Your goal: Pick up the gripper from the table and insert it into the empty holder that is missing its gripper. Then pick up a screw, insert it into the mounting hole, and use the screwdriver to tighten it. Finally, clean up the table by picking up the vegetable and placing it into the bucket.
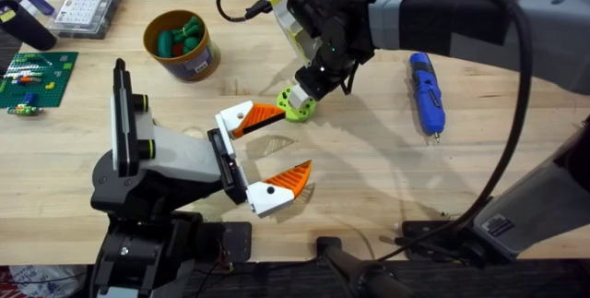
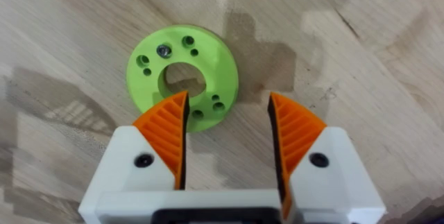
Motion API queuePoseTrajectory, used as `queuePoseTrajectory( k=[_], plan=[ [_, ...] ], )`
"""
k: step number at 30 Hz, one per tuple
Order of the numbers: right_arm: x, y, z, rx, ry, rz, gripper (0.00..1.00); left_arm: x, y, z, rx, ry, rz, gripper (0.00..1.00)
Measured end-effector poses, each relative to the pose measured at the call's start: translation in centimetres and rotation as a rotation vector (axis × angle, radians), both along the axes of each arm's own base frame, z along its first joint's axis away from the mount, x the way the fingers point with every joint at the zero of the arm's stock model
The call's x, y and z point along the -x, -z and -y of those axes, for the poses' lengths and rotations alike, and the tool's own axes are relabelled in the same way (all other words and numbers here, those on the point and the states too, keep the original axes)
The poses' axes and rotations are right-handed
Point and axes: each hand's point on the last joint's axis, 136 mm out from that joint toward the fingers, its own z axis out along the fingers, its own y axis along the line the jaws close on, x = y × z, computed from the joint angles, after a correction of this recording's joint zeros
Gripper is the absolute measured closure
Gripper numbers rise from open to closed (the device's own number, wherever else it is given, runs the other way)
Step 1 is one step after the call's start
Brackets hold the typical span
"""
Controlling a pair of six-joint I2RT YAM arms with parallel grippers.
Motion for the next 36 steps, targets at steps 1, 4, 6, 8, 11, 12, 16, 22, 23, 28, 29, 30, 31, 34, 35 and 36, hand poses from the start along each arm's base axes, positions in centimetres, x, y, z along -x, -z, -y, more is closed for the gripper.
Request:
queuePoseTrajectory(
  k=[1, 4, 6, 8, 11, 12, 16, 22, 23, 28, 29, 30, 31, 34, 35, 36],
  plan=[
    [0.0, 0.0, 0.0, 0.000, 0.000, -0.001, 0.395, 0.0, 0.0, 0.0, 0.000, 0.000, 0.001, 0.015],
    [0.1, 0.0, 0.1, 0.004, 0.000, -0.005, 0.395, 0.0, 0.0, 0.0, 0.000, 0.001, 0.001, 0.015],
    [0.2, 0.1, 0.1, 0.006, 0.000, -0.009, 0.395, 0.0, 0.0, 0.0, 0.000, 0.001, 0.000, 0.015],
    [0.4, 0.1, 0.3, 0.010, 0.000, -0.015, 0.395, 0.0, 0.0, 0.0, 0.000, 0.001, 0.000, 0.015],
    [0.5, 0.1, 0.4, 0.015, 0.000, -0.021, 0.395, 0.1, 0.0, 0.0, 0.000, 0.004, -0.002, 0.015],
    [0.5, 0.2, 0.4, 0.017, 0.000, -0.023, 0.395, 0.1, 0.0, 0.0, 0.000, 0.004, -0.002, 0.015],
    [1.0, -0.5, 0.7, 0.021, -0.007, -0.026, 0.395, 0.1, 0.0, 0.0, 0.000, 0.004, -0.002, 0.015],
    [1.9, -5.0, 1.4, -0.023, -0.027, 0.029, 0.395, 0.1, 0.0, 0.0, 0.000, 0.004, -0.003, 0.015],
    [2.2, -5.7, 1.6, -0.029, -0.029, 0.036, 0.395, 0.1, 0.0, 0.0, 0.000, 0.004, -0.003, 0.015],
    [3.1, -8.6, 2.0, -0.080, -0.035, 0.081, 0.395, 0.1, 0.0, 0.0, 0.000, 0.005, -0.002, 0.015],
    [3.4, -9.1, 2.1, -0.096, -0.037, 0.089, 0.395, 0.1, 0.0, 0.0, 0.000, 0.005, -0.002, 0.015],
    [4.0, -9.6, 2.3, -0.114, -0.040, 0.093, 0.395, 0.1, 0.0, 0.0, 0.000, 0.004, -0.003, 0.015],
    [4.5, -10.0, 2.6, -0.128, -0.042, 0.097, 0.395, 0.1, 0.0, 0.0, 0.000, 0.004, -0.003, 0.015],
    [5.5, -11.1, 3.3, -0.174, -0.044, 0.130, 0.395, 0.1, 0.0, 0.0, 0.000, 0.004, -0.003, 0.015],
    [5.8, -11.4, 3.6, -0.188, -0.041, 0.143, 0.395, 0.1, 0.0, 0.0, 0.000, 0.004, -0.003, 0.015],
    [5.8, -11.6, 3.7, -0.204, -0.039, 0.160, 0.395, 0.1, 0.0, 0.0, 0.000, 0.004, -0.003, 0.015]
  ],
)
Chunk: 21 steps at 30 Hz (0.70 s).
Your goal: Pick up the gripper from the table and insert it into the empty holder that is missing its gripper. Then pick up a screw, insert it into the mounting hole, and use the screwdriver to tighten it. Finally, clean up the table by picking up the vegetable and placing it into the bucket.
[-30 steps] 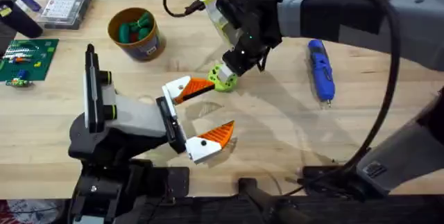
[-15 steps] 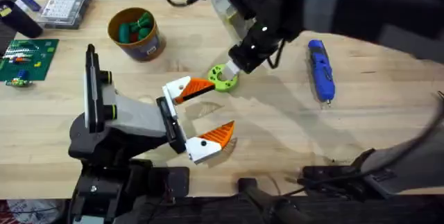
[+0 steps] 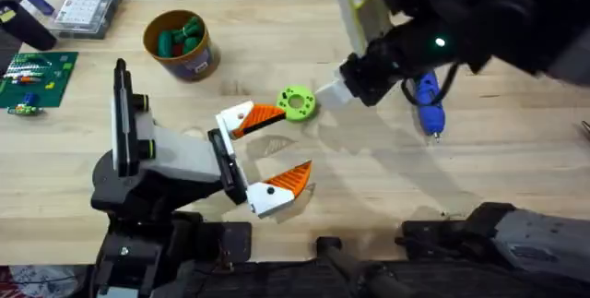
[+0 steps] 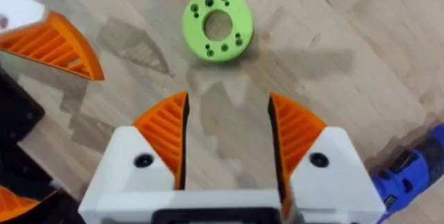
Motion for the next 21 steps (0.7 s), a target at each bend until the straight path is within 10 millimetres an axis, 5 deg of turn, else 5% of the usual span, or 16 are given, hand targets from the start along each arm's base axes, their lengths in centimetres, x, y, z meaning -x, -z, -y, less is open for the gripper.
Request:
queuePoseTrajectory(
  k=[9, 21],
  plan=[
    [-1.1, 3.4, -0.2, -0.016, 0.014, 0.014, 0.395, 0.0, 0.0, 0.0, 0.000, 0.000, 0.000, 0.015],
    [-3.2, 6.1, -5.0, -0.060, -0.053, 0.064, 0.395, 0.0, 0.0, 0.0, 0.000, 0.000, 0.000, 0.015]
  ],
)
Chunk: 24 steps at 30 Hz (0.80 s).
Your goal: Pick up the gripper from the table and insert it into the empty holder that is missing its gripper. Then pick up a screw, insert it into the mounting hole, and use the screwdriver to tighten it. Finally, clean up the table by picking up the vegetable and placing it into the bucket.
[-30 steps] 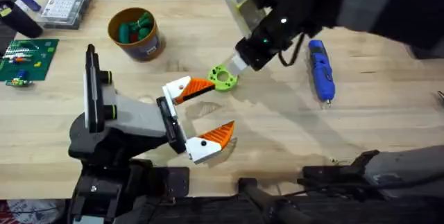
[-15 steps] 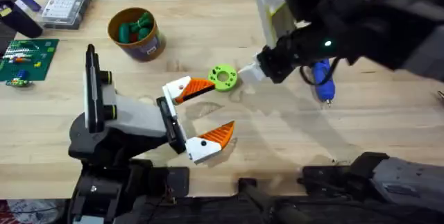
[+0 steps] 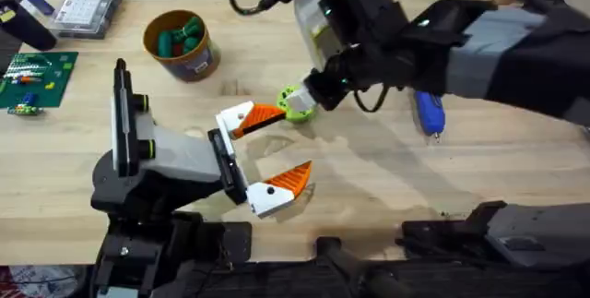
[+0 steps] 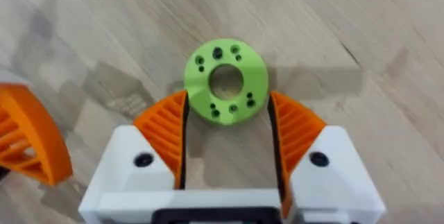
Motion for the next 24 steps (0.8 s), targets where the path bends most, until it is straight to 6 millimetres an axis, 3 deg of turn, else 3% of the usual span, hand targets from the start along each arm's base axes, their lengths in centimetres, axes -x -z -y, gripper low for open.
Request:
queuePoseTrajectory(
  k=[7, 17, 24],
  plan=[
    [-0.8, 1.7, -2.0, -0.014, -0.025, 0.014, 0.395, 0.0, 0.0, 0.0, 0.000, 0.000, 0.000, 0.015],
    [-2.2, 3.9, -3.3, -0.024, -0.024, 0.026, 0.395, 0.0, 0.0, 0.0, 0.000, 0.000, 0.000, 0.015],
    [-1.8, 4.6, -3.7, -0.036, -0.043, -0.002, 0.395, 0.0, 0.0, 0.0, 0.000, 0.000, 0.000, 0.015]
  ],
)
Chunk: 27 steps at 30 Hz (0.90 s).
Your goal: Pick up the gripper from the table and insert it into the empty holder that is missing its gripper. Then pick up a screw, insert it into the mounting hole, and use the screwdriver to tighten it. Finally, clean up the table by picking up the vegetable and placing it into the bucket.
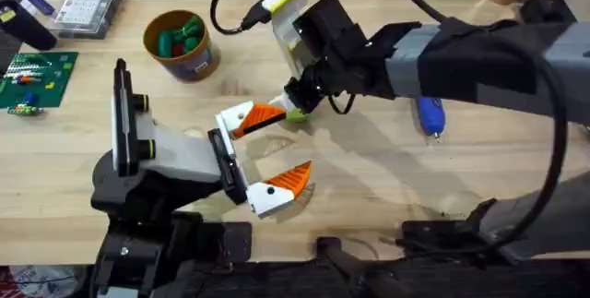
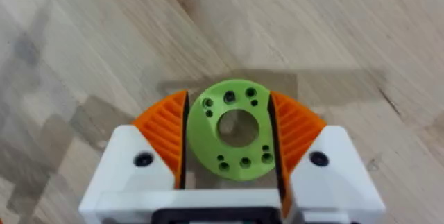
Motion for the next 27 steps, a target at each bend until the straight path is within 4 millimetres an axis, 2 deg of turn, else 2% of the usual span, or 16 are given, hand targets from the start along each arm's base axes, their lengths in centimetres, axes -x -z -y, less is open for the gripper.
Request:
queuePoseTrajectory(
  k=[10, 14, 20, 24, 27],
  plan=[
    [0.0, -0.3, -0.6, -0.020, -0.013, 0.008, 0.424, 0.0, 0.0, 0.0, 0.000, 0.000, 0.000, 0.015],
    [-0.1, -0.4, -0.7, -0.027, -0.014, 0.013, 0.509, 0.0, 0.0, 0.0, 0.000, 0.000, 0.000, 0.013],
    [0.0, 1.3, -0.7, -0.006, -0.015, -0.013, 0.522, 0.0, 0.0, 0.0, 0.000, 0.000, 0.000, 0.013],
    [-0.1, 1.4, -0.8, -0.009, -0.016, -0.011, 0.522, 0.0, 0.0, 0.0, 0.000, 0.000, 0.000, 0.013],
    [-0.1, 1.4, -0.8, -0.008, -0.016, -0.012, 0.567, 0.0, 0.0, 0.0, 0.000, 0.000, 0.000, 0.013]
  ],
)
